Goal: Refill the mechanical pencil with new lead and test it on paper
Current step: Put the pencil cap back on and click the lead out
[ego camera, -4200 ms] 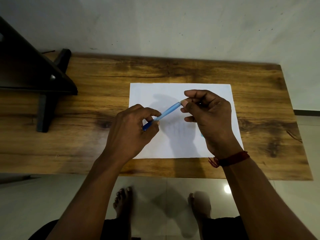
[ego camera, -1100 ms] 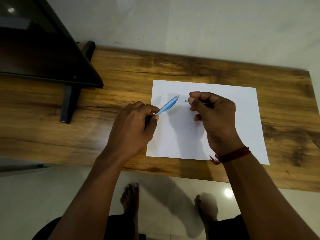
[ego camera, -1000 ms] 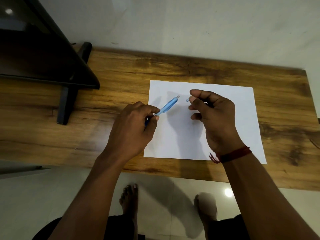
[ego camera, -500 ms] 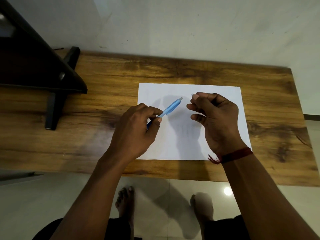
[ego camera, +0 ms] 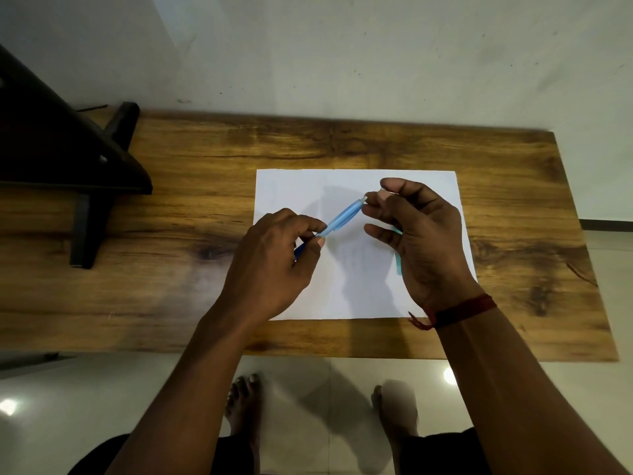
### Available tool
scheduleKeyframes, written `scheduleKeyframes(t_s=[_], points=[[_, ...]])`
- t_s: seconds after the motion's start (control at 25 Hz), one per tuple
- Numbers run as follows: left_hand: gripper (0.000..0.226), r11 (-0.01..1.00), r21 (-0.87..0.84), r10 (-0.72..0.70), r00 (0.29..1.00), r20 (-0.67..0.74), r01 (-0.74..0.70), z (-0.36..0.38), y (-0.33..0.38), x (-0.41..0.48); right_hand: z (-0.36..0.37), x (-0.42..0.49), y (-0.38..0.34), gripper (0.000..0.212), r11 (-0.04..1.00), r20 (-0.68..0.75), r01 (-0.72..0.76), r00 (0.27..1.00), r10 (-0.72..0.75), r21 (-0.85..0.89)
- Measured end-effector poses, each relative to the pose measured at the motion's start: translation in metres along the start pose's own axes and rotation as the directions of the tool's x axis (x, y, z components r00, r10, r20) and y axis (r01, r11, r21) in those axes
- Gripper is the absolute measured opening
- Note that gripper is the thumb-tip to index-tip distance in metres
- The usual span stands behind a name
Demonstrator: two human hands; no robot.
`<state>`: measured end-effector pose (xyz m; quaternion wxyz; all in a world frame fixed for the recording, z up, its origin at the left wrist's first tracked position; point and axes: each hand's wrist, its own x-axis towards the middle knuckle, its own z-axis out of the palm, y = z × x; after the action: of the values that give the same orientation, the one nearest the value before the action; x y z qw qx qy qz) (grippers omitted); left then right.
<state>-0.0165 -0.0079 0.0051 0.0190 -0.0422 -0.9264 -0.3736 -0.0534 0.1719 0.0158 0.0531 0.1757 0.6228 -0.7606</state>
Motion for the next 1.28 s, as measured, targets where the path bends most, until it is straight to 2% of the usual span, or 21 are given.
scheduleKeyframes(t_s=[0.48,0.84,1.28], points=[[0.02,1.0,0.024,-0.004,1.0,0.021,0.004,0.01,0.01,0.003,-0.015,0.003,-0.001,0.02,1.0,0.013,-0.002,1.0,0.002,-0.015],[0.021,0.999,0.04,-0.005,0.999,0.04,0.004,0.01,0.012,0.004,-0.015,0.004,0.001,0.011,0.987,0.005,0.027,1.0,-0.026,-0.161],[0.02,1.0,0.016,-0.017,1.0,0.0,0.017,0.012,0.011,0.004,-0.004,0.003,-0.001,0.035,0.996,-0.013,-0.017,1.0,0.016,-0.088]])
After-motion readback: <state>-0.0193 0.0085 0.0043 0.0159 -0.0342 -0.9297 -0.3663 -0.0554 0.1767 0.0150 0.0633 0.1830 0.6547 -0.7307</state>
